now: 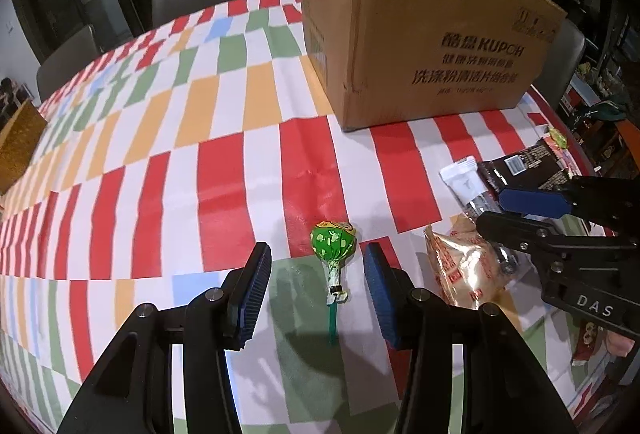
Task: Organize snacks
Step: 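Move both open tools back over the snacks on the table, then grasp the green lollipop with the left tool while the right tool grasps the clear-wrapped stick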
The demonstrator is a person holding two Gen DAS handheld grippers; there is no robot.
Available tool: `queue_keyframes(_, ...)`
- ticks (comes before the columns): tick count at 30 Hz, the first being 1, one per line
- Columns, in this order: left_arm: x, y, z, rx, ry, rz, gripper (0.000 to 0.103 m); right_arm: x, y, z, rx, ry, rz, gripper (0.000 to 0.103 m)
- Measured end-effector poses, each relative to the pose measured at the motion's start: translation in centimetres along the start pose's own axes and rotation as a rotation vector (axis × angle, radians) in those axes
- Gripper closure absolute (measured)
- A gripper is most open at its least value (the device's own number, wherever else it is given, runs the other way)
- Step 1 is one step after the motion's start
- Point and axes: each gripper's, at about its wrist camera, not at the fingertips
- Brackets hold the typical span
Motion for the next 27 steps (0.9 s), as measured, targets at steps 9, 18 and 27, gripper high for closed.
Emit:
queue_keyframes(9,0.8,2.3,0.1,-0.026,-0.019,0.028,0.056,0.3,1.4,-0.6,-0.003,0.016,0.029,0.073)
queue_keyframes(18,1.3,3.0,0.0,-0.045,-0.03,0.033,0.076,0.6,2.3,-0.5,0.007,0.022,0.032,0.082)
queue_keyframes(27,1.3,0.7,-0.8,-0.026,-0.028,-0.013,0.077,0.4,0.3,-1.0,0.022,0.011,-0.015,0.083)
Point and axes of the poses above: each gripper's, at about its wrist camera, not at the fingertips, and y roughly the way its jaws point, z to its left, x to its top, and after that the axes turned 5 degrees about z, right-handed
